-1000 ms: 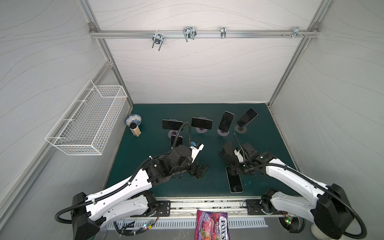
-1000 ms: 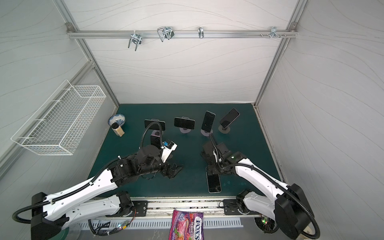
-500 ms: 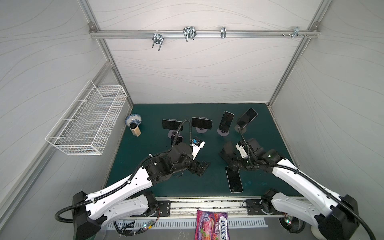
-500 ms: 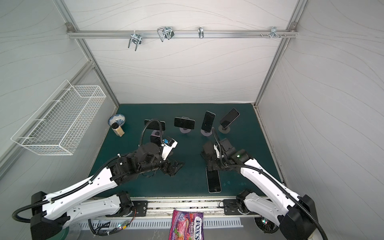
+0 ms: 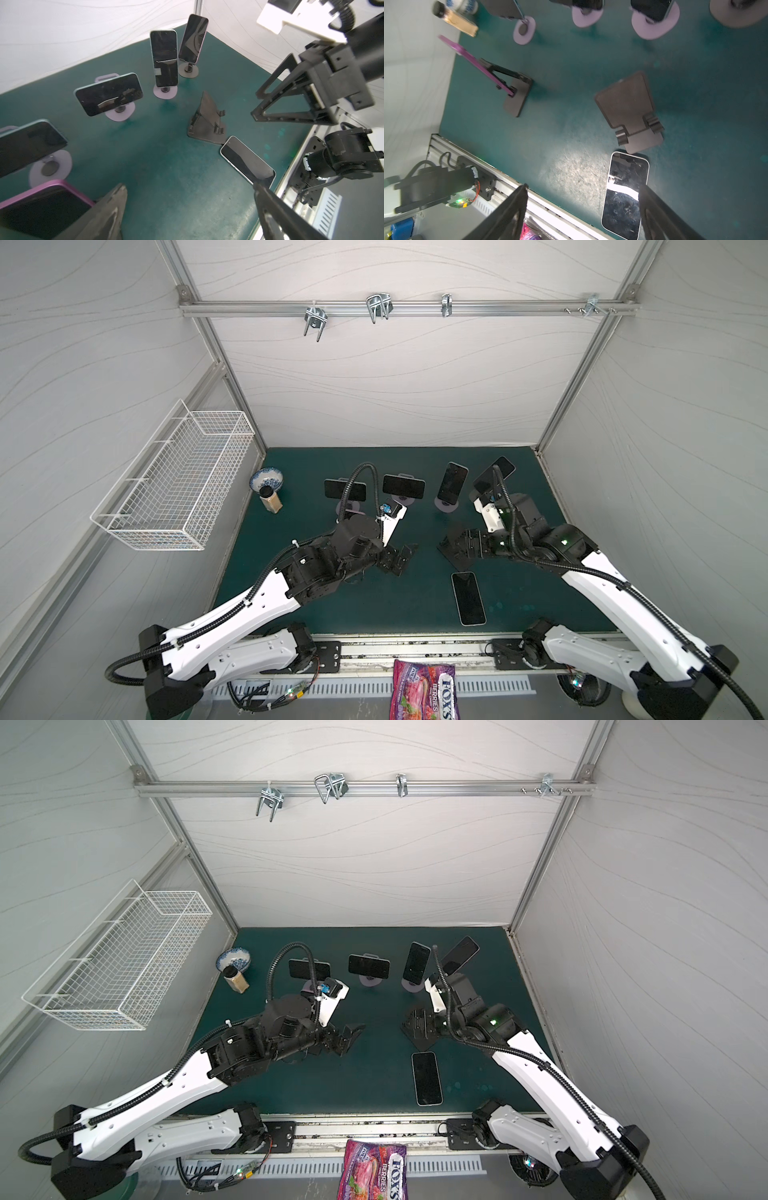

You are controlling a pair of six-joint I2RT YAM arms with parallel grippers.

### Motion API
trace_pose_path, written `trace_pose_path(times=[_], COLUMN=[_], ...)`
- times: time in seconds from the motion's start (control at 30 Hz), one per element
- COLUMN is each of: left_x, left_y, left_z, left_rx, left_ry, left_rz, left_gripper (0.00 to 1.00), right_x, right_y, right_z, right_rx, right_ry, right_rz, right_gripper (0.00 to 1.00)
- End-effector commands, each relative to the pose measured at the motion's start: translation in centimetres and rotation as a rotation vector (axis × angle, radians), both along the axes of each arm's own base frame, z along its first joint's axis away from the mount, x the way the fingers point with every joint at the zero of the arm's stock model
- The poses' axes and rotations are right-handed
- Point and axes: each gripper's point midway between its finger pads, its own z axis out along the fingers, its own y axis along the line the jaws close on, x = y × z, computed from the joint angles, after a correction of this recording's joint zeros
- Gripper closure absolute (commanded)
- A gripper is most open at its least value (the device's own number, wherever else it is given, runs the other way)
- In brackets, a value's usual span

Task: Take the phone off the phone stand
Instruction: 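Raise the right gripper up and away from the released phone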

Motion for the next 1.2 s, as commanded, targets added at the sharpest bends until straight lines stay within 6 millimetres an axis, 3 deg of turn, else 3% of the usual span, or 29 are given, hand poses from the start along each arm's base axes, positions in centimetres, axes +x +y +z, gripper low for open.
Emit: trace_pose_path(times=[0.0, 0.23, 0.63, 0.7, 0.8, 1.17], left_x=[0.2, 0.2, 0.5, 0.6, 0.7, 0.2], left_y=[1.1, 1.8, 2.6, 3.0, 3.7, 5.4], left_z=[3.5, 5.3, 5.9, 5.8, 5.4, 4.2], left_rx=[-0.021, -0.032, -0.010, -0.002, 0.010, 0.004], left_ry=[-0.076, -0.090, -0.092, -0.088, -0.077, -0.067], left_rz=[0.029, 0.054, 0.097, 0.116, 0.148, 0.197], left_gripper=[0.04, 0.04, 0.01, 0.01, 0.01, 0.01], right_x=[-0.5, -0.7, -1.6, -1.7, -1.8, -2.0], right_y=[0.2, 0.9, 1.6, 1.7, 1.8, 2.3], right_z=[1.4, 2.3, 4.1, 4.3, 4.6, 5.4], right_rx=[-0.001, 0.013, 0.046, 0.048, 0.053, 0.101], right_ry=[-0.016, -0.016, -0.040, -0.045, -0.051, -0.058], right_rz=[0.046, 0.090, 0.148, 0.156, 0.162, 0.167], right_gripper=[0.16, 0.16, 0.17, 0.15, 0.01, 0.01])
